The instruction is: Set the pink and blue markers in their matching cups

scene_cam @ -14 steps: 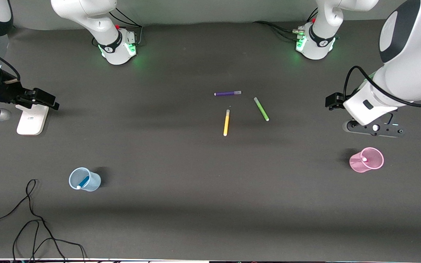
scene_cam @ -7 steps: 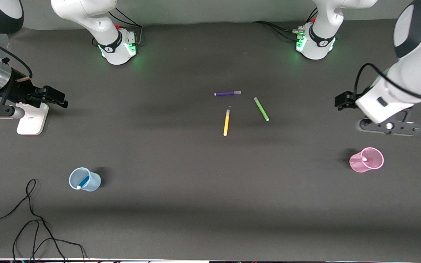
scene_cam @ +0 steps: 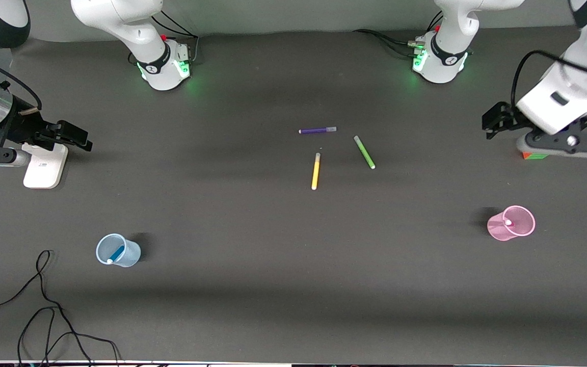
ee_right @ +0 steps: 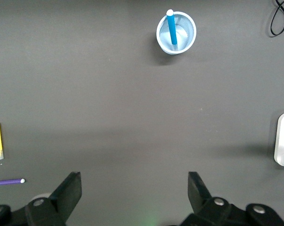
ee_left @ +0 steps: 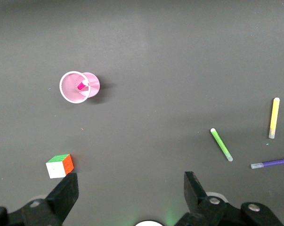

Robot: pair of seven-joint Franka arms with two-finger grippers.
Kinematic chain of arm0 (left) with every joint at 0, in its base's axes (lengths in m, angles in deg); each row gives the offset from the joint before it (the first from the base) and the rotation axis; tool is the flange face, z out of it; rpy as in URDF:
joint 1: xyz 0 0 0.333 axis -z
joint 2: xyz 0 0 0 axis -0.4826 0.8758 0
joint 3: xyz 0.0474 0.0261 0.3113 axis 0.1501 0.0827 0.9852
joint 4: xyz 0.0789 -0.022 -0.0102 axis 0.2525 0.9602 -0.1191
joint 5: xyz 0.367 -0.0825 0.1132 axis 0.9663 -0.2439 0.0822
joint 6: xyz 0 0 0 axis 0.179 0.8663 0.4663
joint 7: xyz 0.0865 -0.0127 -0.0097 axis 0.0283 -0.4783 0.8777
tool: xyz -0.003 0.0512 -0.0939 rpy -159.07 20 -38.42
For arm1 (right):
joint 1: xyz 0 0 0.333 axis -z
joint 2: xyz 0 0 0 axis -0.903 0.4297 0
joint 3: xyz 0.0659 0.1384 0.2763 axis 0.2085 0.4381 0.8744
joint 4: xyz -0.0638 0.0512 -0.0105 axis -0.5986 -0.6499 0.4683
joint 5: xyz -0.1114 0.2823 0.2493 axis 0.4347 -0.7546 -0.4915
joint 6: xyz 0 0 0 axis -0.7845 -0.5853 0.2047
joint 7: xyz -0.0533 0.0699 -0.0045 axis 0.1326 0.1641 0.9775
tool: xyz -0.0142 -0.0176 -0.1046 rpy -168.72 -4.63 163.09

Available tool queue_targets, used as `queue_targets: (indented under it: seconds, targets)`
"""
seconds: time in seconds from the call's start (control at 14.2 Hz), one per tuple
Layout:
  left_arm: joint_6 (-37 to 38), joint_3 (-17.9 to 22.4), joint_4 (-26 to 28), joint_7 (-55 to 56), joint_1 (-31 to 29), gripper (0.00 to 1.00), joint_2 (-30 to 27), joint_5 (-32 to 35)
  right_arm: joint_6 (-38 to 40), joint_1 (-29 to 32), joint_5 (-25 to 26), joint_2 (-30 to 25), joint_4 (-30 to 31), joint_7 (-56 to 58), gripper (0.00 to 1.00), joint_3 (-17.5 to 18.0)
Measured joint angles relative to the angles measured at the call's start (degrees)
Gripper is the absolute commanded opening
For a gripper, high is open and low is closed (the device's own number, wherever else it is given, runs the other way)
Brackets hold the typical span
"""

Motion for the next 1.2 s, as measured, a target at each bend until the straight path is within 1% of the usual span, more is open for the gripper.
queue_targets:
  seconds: [0.42,1.2]
  targets:
    - [-0.2,0.0,0.0,0.0,-0.8,1.00,1.5,0.0,-0.1,0.0,0.5,0.3,0.0,0.0,1.00,-0.2]
    - [-0.3,-0.1,0.0,0.0,-2.2,1.00,1.8,0.0,-0.2,0.0,0.5,0.3,-0.1,0.0,1.00,-0.1]
